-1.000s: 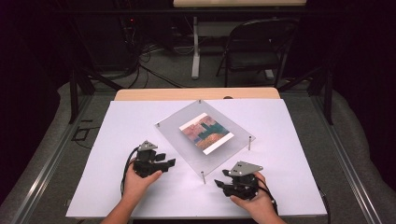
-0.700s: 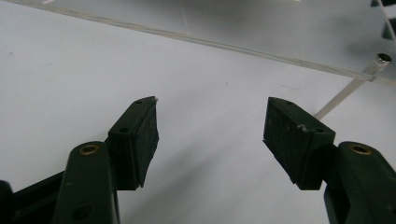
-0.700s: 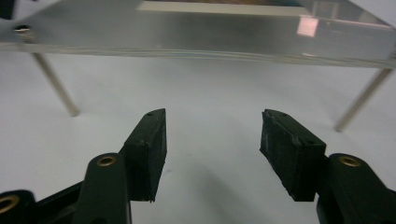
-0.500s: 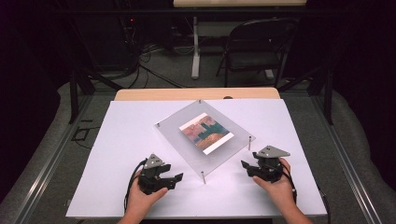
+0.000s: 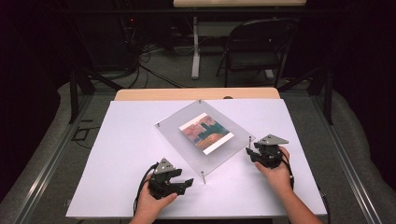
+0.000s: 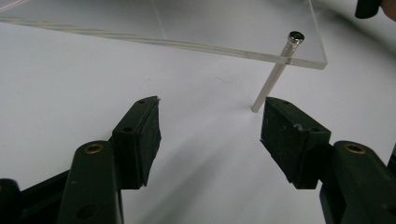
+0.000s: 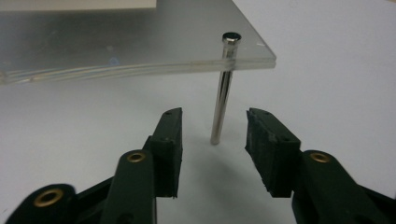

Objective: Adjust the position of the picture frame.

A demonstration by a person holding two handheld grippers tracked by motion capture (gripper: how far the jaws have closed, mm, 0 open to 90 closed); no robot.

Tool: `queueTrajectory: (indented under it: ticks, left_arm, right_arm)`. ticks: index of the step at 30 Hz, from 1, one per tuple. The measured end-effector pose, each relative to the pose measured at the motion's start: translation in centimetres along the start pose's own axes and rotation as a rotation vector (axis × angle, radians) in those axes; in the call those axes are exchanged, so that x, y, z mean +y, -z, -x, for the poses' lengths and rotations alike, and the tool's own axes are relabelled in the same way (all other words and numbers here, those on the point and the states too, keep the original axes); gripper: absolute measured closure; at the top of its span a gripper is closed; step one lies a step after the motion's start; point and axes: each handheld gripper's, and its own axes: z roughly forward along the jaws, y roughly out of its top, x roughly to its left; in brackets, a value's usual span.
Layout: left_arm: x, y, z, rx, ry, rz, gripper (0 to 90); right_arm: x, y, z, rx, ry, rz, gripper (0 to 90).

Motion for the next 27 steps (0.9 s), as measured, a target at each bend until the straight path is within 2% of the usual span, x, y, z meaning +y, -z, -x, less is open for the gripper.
queueTrajectory:
  ticks: [1, 2, 3, 4, 7, 9, 10, 11, 15, 20, 23, 27]
  left_arm:
    - [0.0, -0.1, 0.1, -0.008, -0.005, -0.007, 38.3]
    - [0.0, -0.3, 0.2, -0.006, -0.005, -0.003, 38.3]
    - [0.1, -0.4, 0.4, -0.012, -0.019, -0.009, 39.5]
    - [0.1, -0.4, 0.4, -0.012, -0.019, -0.009, 40.1]
    - [0.1, -0.7, 0.8, -0.023, -0.039, -0.012, 41.7]
    - [0.0, -0.9, 0.9, -0.025, -0.051, -0.012, 43.0]
    - [0.0, -0.9, 0.9, -0.025, -0.051, -0.012, 43.4]
    - [0.0, -1.0, 1.0, -0.027, -0.046, -0.014, 44.0]
    - [0.0, -1.2, 1.2, -0.036, -0.040, -0.020, 46.2]
    - [0.2, -1.6, 1.5, -0.053, -0.042, -0.011, 53.6]
    - [0.4, -2.0, 2.3, -0.070, -0.052, -0.007, 58.5]
    - [0.5, -2.5, 2.8, -0.055, -0.063, 0.002, 66.8]
  right_arm:
    - [0.3, -0.4, 0.2, -0.001, 0.009, 0.006, 62.4]
    - [0.3, -0.4, 0.2, -0.001, 0.009, 0.006, 62.4]
    - [0.5, -0.9, 0.3, 0.002, 0.009, 0.007, 67.2]
    - [0.5, -0.9, 0.3, 0.002, 0.009, 0.007, 67.2]
    - [0.7, -1.3, 0.3, 0.032, -0.007, 0.009, 75.9]
    - [0.9, -1.3, 0.3, 0.013, -0.003, 0.000, 82.8]
    - [0.9, -1.3, 0.3, 0.013, -0.003, 0.000, 82.8]
    - [0.8, -1.3, 0.6, 0.021, -0.031, 0.011, 85.4]
    - [0.7, -1.2, 0.6, 0.025, -0.044, 0.009, 85.6]
    - [0.7, -1.1, 0.5, 0.031, -0.058, 0.005, 85.8]
    - [0.7, -1.0, 0.3, 0.031, -0.061, 0.000, 85.8]
    - [0.7, -1.0, 0.3, 0.032, -0.063, 0.004, 85.8]
